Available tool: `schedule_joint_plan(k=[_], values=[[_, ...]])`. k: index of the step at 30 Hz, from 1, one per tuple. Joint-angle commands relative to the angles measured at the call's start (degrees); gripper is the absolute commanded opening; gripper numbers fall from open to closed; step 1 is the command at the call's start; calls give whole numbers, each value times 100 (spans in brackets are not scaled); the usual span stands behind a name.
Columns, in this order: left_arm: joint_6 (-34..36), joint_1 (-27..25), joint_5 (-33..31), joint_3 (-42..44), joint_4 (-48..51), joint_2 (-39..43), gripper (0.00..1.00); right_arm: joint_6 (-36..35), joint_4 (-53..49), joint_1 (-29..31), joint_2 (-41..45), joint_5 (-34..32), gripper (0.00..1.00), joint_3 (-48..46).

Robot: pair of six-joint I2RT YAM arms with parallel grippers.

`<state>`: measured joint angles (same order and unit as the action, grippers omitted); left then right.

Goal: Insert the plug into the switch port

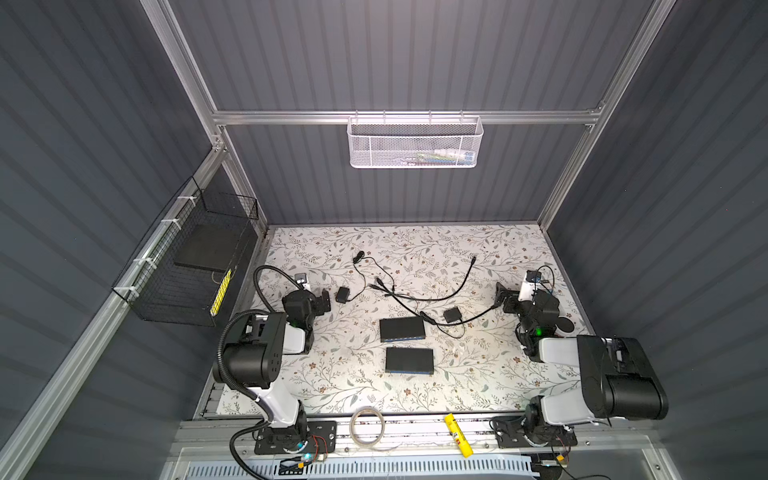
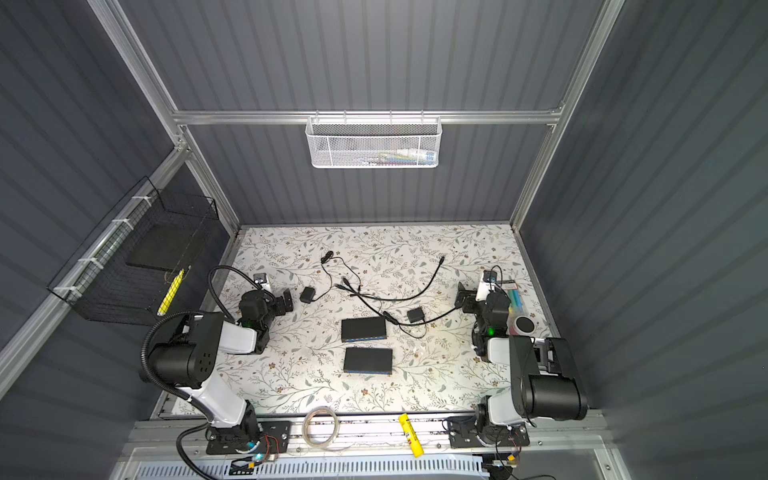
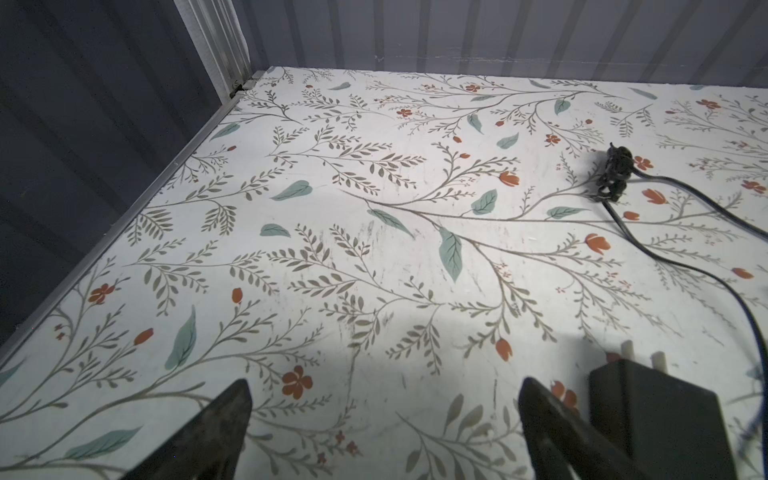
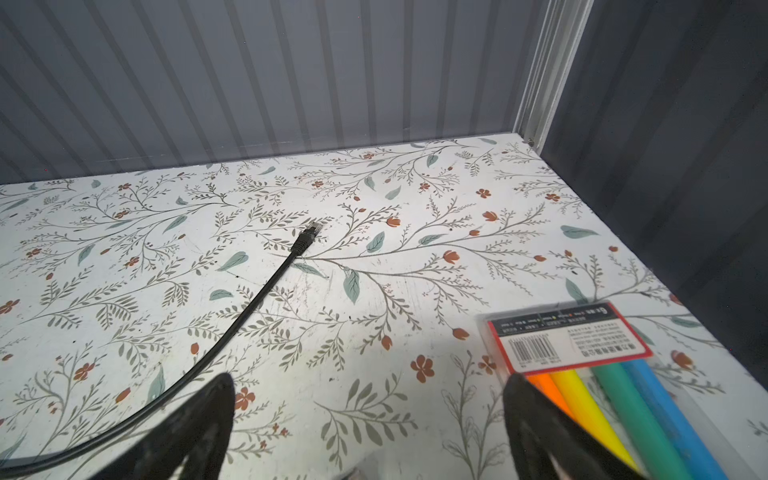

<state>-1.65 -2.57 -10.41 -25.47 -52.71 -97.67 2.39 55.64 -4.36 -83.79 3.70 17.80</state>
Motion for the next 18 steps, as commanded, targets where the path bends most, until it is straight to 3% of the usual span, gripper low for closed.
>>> schedule_joint_plan(k=[1, 18], values=[[121, -16, 31, -113, -12, -51, 100, 29, -18, -21, 10, 65, 99, 107], [121, -16, 33, -123, 6, -59, 100, 76, -55, -84, -4, 191, 99, 140]])
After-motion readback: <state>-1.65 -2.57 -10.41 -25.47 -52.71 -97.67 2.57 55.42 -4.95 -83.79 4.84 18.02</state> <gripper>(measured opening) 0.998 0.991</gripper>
